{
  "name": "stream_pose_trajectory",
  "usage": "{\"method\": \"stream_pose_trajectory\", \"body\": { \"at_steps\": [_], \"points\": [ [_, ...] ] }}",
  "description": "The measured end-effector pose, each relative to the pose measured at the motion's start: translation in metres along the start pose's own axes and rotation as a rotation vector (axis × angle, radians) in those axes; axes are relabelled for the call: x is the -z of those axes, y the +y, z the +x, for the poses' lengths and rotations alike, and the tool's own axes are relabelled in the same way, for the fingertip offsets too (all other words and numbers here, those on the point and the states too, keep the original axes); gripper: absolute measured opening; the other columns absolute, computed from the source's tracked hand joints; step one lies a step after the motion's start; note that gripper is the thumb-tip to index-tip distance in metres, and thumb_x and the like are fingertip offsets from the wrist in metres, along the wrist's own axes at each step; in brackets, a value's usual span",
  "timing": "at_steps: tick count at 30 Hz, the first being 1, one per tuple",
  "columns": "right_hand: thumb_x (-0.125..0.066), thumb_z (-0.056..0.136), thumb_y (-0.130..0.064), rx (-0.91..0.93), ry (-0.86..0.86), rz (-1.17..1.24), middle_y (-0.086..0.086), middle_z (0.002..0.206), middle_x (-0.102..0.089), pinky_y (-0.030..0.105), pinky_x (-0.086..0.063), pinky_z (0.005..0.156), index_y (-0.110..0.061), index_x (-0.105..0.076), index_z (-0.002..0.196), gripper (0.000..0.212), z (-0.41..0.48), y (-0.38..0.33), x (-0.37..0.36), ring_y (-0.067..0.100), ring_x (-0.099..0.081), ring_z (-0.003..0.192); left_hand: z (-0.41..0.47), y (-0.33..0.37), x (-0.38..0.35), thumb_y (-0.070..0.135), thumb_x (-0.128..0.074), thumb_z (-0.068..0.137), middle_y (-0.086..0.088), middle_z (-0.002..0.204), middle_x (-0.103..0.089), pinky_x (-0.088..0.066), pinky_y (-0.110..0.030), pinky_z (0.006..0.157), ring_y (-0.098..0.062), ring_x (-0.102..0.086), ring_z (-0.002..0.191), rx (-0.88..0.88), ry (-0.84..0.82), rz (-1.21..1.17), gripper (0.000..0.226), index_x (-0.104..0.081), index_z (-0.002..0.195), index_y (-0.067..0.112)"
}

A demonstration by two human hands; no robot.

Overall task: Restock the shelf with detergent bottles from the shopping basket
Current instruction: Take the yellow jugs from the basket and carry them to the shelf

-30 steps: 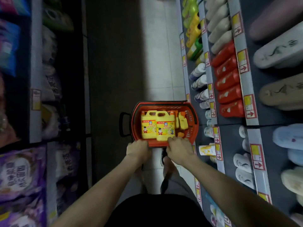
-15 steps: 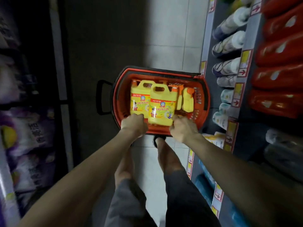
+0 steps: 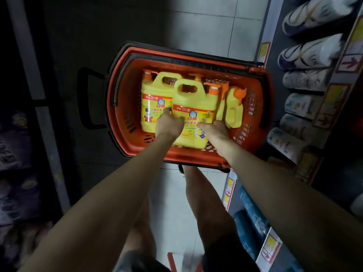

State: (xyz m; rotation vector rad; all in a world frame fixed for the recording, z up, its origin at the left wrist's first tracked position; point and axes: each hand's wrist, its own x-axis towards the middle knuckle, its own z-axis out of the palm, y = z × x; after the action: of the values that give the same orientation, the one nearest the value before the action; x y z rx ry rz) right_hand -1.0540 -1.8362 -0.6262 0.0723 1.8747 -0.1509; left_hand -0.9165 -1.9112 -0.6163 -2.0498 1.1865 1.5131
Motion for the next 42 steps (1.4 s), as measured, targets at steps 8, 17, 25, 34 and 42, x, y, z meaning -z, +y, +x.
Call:
{"method": "stream_pose_trajectory", "body": {
  "at_steps": [8, 17, 25, 34, 42],
  "points": [
    [-0.089, 0.082, -0.039, 0.014, -0.088, 0.155, 0.001, 0.131, -0.067, 0.031, -0.047, 0.084, -0.017, -0.052, 0.140, 0.072, 0.002, 0.005, -0.013, 0.023, -0.066, 0.120, 0.001, 0.001, -0.004, 0.023, -0.062, 0.083, 0.004, 0.091, -0.067, -0.047, -0.033, 0.074, -0.022, -0.062, 0.089, 0.113, -0.048, -0.270, 0.048, -0.065, 0.129, 0.012],
    [-0.097, 0.074, -0.030, 0.083, -0.099, 0.303, -0.001, 0.131, -0.070, 0.047, -0.060, 0.097, -0.025, -0.042, 0.146, 0.091, -0.021, 0.019, -0.010, 0.023, -0.071, 0.116, -0.031, 0.011, 0.009, 0.015, -0.057, 0.086, -0.002, 0.090, -0.070, -0.052, -0.039, 0.078, -0.023, -0.061, 0.081, 0.065, -0.016, -0.265, 0.023, -0.067, 0.107, 0.013],
    [-0.102, 0.044, -0.049, 0.172, -0.139, 0.379, -0.007, 0.120, -0.077, 0.054, -0.063, 0.092, -0.041, -0.057, 0.122, 0.091, -0.095, 0.008, 0.020, 0.022, -0.076, 0.107, -0.097, 0.028, 0.065, 0.033, -0.061, 0.080, -0.005, 0.110, -0.075, -0.048, -0.032, 0.069, -0.019, -0.066, 0.085, -0.017, -0.051, -0.221, 0.060, -0.061, 0.139, 0.019],
    [-0.102, 0.062, -0.032, 0.397, -0.196, 0.392, -0.007, 0.124, -0.077, 0.049, -0.060, 0.100, -0.024, -0.046, 0.149, 0.104, -0.228, -0.027, 0.048, 0.018, -0.074, 0.115, -0.191, 0.054, 0.158, 0.039, -0.050, 0.099, -0.017, 0.108, -0.076, -0.058, -0.046, 0.087, -0.035, -0.073, 0.097, -0.042, -0.258, -0.635, 0.039, -0.071, 0.109, 0.008],
    [-0.103, 0.056, -0.052, 0.564, -0.220, 0.425, -0.006, 0.134, -0.072, 0.054, -0.055, 0.107, -0.025, -0.037, 0.156, 0.123, -0.362, -0.041, 0.047, 0.020, -0.068, 0.126, -0.304, 0.070, 0.258, 0.037, -0.044, 0.108, -0.011, 0.095, -0.081, -0.062, -0.033, 0.069, -0.024, -0.079, 0.083, -0.241, -0.319, -0.627, 0.039, -0.073, 0.106, 0.011]
  ]
}}
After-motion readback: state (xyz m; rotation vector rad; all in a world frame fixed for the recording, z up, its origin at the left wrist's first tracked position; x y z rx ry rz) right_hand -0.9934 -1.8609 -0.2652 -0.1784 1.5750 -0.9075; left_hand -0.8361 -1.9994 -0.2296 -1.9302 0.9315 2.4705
